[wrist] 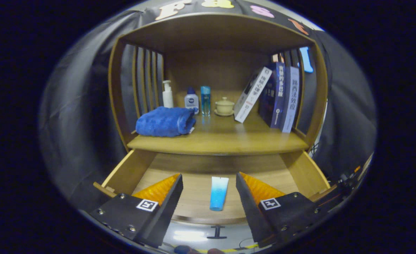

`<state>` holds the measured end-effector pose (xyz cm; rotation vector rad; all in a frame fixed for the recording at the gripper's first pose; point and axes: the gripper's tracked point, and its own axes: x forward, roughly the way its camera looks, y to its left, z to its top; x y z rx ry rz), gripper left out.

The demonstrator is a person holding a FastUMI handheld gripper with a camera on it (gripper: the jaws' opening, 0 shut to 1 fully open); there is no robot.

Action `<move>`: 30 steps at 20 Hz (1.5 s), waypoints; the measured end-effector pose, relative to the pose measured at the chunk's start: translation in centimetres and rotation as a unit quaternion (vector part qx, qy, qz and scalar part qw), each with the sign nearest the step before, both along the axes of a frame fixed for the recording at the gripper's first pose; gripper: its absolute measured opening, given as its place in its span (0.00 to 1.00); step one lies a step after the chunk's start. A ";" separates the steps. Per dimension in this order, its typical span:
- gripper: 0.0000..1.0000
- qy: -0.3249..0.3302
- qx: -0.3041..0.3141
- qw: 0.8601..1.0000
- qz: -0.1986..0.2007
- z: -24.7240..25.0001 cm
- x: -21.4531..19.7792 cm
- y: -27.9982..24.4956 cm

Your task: Pull open the drawer, take out the items inside it, and place them on the countertop above the cabinet.

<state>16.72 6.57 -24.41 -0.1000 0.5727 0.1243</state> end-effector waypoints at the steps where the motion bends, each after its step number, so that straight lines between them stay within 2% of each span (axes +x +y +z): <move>1: 0.90 0.025 0.002 1.000 -0.008 -1.0 0.6 -0.2; 5: 0.90 0.122 -0.008 0.992 -0.035 -5.6 2.0 -1.3; 9: 0.93 0.210 -0.011 0.976 -0.057 -9.4 1.9 -1.6; 11: 0.90 0.236 -0.023 0.969 -0.074 -10.4 2.2 -2.1; 13: 0.88 0.254 -0.023 0.964 -0.075 -10.8 2.5 -1.8; 16: 0.72 0.284 -0.023 0.955 -0.082 -12.0 2.4 -1.5; 17: 0.73 0.294 -0.032 0.952 -0.080 -12.4 2.5 -1.8; 19: 0.58 0.315 -0.058 0.943 -0.093 -13.5 1.7 -2.7; 21: 0.42 0.316 -0.053 0.942 -0.098 -13.8 1.9 -2.8; 24: 0.42 0.310 -0.040 0.945 -0.095 -13.6 2.1 -2.6; 26: 0.36 0.309 -0.034 0.946 -0.094 -13.6 2.0 -2.8; 30: 0.37 0.290 -0.007 0.953 -0.084 -12.3 1.1 -2.5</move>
